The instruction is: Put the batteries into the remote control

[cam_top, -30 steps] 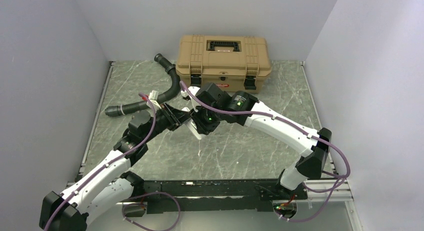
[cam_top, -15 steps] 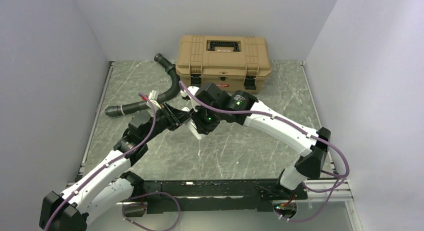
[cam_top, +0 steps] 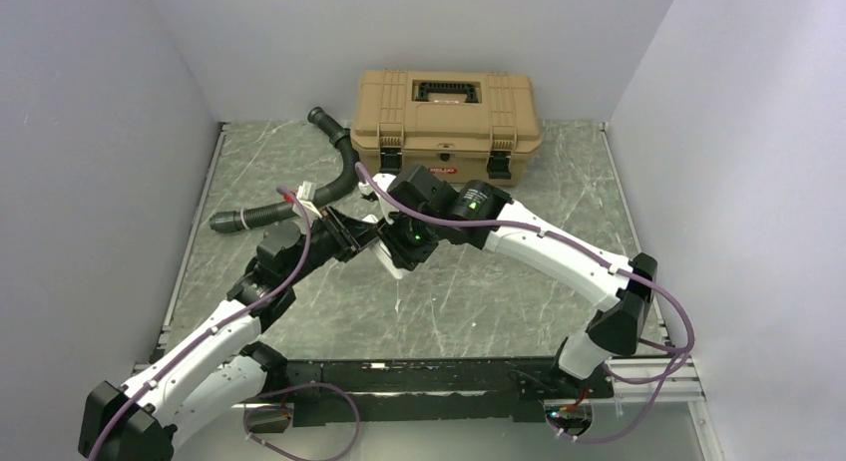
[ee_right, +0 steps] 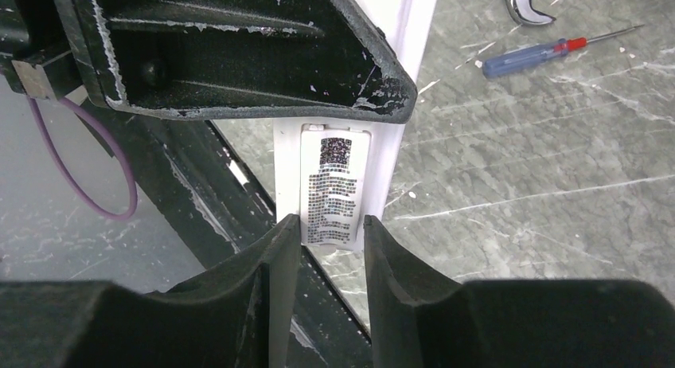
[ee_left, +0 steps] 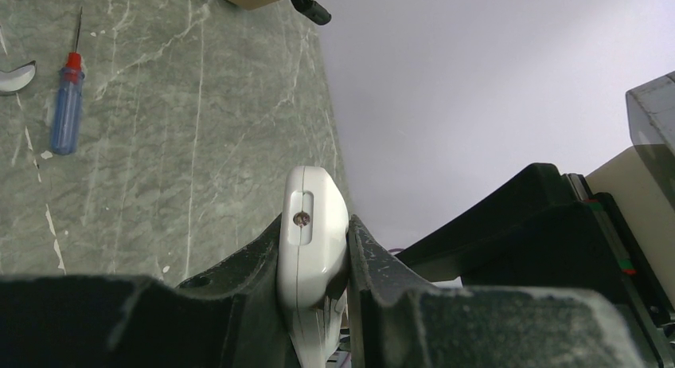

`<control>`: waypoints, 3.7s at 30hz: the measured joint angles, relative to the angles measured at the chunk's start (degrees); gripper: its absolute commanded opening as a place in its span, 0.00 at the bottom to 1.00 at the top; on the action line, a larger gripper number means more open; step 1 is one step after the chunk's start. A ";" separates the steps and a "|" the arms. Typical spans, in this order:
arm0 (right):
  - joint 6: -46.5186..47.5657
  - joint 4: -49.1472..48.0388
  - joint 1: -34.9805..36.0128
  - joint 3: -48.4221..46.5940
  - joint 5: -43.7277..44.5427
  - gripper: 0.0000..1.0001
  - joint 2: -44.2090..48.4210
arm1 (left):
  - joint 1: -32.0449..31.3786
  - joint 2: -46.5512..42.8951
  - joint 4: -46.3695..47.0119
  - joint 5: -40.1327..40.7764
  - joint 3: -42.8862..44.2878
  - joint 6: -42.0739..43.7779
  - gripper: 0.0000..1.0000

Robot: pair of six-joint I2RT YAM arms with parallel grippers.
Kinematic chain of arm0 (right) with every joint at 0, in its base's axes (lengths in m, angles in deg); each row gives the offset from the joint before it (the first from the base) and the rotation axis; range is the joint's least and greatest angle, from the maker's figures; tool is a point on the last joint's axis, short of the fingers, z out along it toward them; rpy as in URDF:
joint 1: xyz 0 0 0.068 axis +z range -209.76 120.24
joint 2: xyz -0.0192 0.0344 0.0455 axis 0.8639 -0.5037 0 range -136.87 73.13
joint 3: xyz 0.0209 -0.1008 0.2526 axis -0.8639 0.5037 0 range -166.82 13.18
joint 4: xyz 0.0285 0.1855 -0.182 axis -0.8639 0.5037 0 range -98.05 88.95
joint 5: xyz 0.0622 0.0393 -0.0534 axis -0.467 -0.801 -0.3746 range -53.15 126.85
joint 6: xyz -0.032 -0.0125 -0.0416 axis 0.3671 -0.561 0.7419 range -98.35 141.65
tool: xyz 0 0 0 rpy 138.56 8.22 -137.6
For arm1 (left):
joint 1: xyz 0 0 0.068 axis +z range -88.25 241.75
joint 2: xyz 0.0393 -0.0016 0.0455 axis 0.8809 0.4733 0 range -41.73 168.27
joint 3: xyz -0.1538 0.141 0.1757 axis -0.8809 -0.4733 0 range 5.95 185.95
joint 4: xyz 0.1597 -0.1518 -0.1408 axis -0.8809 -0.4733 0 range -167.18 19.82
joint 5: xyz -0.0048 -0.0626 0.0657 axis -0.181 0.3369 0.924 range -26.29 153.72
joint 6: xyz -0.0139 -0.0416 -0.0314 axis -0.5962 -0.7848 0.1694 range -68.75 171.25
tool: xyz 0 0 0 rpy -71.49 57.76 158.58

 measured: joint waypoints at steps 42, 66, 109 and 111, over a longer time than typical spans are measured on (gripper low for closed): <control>-0.46 -0.81 -0.02 -1.81 1.81 0.75 0.02 | 0.00 0.07 1.49 -0.39 -1.62 -1.53 0.00; -11.37 -15.21 -15.52 14.05 -20.50 0.94 14.43 | 0.02 -4.50 6.54 -5.40 -5.77 -8.79 0.00; -22.56 -35.54 -16.74 28.89 -37.64 0.76 14.73 | 0.07 -5.31 7.50 -7.34 -5.66 -10.08 0.00; -22.62 -35.91 -16.74 29.05 -37.70 0.74 14.71 | 0.07 -5.31 7.50 -7.37 -5.62 -10.10 0.00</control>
